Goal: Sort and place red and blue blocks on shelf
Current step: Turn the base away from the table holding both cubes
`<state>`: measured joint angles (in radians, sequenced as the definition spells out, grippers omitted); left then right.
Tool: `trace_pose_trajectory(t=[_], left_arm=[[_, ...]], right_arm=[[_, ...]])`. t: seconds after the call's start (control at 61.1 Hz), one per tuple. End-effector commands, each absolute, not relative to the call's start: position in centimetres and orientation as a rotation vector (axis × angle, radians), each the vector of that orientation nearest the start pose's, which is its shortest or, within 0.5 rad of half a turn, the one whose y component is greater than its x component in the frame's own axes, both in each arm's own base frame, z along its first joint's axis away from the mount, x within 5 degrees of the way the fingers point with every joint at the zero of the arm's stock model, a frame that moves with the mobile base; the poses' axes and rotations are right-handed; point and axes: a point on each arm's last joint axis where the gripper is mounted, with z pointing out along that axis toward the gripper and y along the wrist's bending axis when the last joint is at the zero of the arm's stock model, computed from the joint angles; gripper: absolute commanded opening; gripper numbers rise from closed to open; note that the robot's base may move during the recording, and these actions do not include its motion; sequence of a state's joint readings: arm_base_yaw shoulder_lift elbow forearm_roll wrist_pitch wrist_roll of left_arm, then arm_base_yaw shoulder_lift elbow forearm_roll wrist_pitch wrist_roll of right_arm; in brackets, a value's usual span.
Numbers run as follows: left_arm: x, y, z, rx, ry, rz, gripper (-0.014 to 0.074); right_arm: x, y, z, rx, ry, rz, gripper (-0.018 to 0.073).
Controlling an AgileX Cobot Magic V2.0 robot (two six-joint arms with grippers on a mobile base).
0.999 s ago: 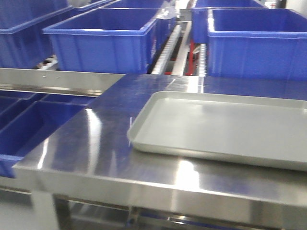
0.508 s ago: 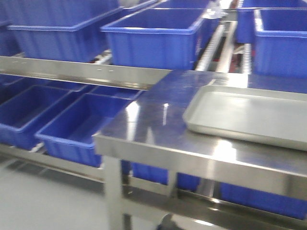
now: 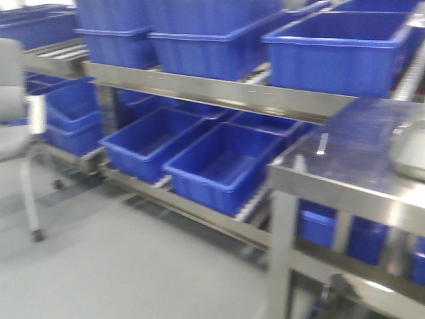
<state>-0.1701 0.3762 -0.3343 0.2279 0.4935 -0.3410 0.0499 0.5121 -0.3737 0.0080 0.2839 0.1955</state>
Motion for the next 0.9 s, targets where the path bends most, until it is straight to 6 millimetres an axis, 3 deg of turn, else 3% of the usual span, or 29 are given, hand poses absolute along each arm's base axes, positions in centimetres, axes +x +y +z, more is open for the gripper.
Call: trace_pose_trajectory(t=[0.0, 0.884], left_arm=[[8.65, -0.59, 27.32, -0.03, 1.904, -0.113, 0.0123], [8.65, -0.59, 27.32, -0.03, 1.904, -0.113, 0.0123]], right_arm=[[11.27, 0.5, 29.22, 0.129, 1.78, 0.168, 0.0056], [11.27, 0.5, 29.22, 0.129, 1.78, 0.168, 0.0056]])
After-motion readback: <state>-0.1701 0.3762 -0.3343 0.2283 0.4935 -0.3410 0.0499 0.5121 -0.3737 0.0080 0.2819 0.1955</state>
